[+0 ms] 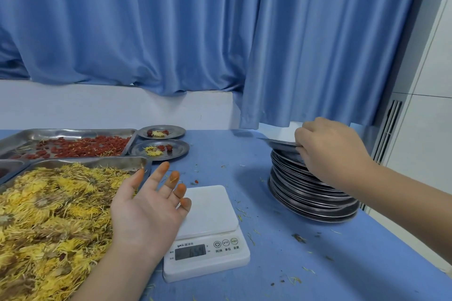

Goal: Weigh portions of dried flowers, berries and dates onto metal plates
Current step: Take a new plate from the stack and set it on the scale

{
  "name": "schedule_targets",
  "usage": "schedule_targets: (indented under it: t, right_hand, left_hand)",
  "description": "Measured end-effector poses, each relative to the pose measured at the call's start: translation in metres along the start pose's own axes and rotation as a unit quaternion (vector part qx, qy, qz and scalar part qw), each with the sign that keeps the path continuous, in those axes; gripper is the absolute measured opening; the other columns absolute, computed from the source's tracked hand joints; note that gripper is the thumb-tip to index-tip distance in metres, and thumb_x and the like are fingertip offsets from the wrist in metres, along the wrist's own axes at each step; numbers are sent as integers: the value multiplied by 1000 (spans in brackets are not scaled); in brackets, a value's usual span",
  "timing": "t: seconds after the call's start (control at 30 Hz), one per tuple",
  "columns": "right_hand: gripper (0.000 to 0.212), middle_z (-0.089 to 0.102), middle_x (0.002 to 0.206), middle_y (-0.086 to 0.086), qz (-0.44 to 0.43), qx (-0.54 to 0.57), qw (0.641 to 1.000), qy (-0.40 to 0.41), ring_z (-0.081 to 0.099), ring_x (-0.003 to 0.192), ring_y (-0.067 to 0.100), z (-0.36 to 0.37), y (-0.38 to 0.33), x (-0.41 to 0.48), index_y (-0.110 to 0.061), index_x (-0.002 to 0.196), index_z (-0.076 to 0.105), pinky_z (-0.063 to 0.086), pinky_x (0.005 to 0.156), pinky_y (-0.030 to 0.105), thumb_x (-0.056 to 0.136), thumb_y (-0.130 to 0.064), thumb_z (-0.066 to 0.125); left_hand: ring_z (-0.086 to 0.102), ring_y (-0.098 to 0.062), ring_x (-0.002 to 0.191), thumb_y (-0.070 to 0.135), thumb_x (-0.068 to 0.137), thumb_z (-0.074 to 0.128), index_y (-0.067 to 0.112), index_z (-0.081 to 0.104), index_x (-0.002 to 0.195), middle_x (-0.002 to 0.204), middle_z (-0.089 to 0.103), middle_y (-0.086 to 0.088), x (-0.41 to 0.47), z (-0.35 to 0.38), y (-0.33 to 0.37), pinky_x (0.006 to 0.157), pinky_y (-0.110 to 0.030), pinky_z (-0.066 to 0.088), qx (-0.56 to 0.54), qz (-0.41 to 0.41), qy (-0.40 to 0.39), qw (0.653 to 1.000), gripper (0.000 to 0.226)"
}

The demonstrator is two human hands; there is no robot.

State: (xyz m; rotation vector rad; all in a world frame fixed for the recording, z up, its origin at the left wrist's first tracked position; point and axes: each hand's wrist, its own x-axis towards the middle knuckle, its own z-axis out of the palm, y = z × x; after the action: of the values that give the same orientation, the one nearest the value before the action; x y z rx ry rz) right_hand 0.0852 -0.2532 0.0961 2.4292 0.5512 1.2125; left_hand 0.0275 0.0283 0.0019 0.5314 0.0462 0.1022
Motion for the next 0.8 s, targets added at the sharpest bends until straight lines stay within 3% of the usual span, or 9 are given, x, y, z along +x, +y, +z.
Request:
schedule_targets:
  t: [0.23, 0.43, 0.8]
  right_hand:
    - [27, 49, 60, 8, -81, 89, 987, 111, 47, 52, 30, -11, -42, 3, -7, 63, 54, 24, 47, 28, 58, 6, 77]
    - [29, 45, 57, 6, -136, 183, 961, 158, 39, 46, 26, -1, -102, -7, -9, 60, 54, 30, 36, 29, 47, 10, 71]
    - [24, 40, 59, 3, -134, 240, 948, 159, 32, 49, 22, 29, -147, -31, -11, 58, 54, 24, 45, 29, 50, 10, 61]
  left_hand:
    - [54, -19, 77, 45, 88, 48, 17, 68, 108, 95, 63, -3, 2, -3, 4, 66, -31, 38, 9, 85, 91, 992, 40]
    - [50, -17, 73, 45, 92, 43, 18, 67, 104, 97, 61, -3, 2, -3, 10, 64, -29, 35, 6, 158, 176, 972, 38]
    - [56, -11, 66, 40, 92, 45, 21, 67, 101, 97, 66, 2, 6, -4, 13, 61, -29, 37, 64, 246, 215, 943, 31]
